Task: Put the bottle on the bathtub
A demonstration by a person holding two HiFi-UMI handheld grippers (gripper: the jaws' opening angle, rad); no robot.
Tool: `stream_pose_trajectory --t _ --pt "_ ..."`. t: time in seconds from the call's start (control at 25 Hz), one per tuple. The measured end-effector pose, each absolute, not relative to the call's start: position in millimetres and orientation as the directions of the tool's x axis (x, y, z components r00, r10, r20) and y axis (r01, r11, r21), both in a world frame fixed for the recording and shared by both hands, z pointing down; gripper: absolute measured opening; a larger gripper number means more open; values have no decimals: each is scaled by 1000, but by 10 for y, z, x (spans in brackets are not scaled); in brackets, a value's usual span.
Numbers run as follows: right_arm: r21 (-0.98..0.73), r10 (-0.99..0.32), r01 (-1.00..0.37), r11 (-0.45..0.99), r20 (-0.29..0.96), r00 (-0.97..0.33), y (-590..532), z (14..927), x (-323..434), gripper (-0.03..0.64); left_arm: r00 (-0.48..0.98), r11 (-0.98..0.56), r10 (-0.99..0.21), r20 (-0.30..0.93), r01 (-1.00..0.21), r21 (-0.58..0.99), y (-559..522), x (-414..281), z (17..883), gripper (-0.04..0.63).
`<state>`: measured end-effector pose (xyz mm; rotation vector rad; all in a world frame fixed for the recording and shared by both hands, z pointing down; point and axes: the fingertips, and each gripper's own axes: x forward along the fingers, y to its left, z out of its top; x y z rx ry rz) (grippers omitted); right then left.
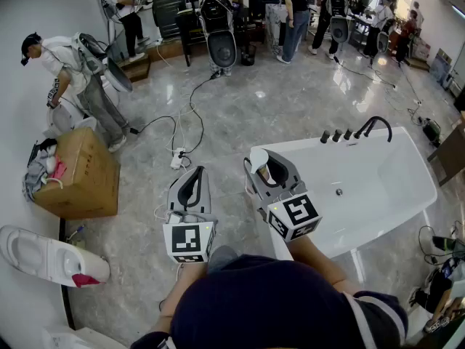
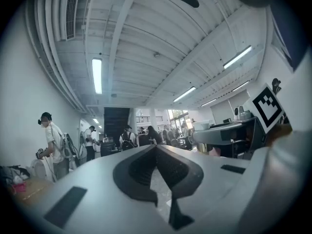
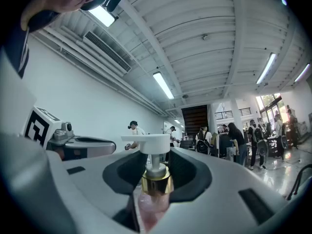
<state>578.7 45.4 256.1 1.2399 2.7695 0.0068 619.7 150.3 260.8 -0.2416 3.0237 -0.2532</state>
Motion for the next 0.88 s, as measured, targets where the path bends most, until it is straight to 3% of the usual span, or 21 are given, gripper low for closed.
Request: stream_pose_trajectory --t 0.4,0.88 --pt "26 748 749 662 -65 -660 650 2693 5290 155 -982 975 -181 -61 -170 -145 1688 5668 2770 22" --pt "16 730 731 682 -82 -679 1353 2617 3864 155 -976 973 -203 -75 -193 -128 2510 4161 2699 22"
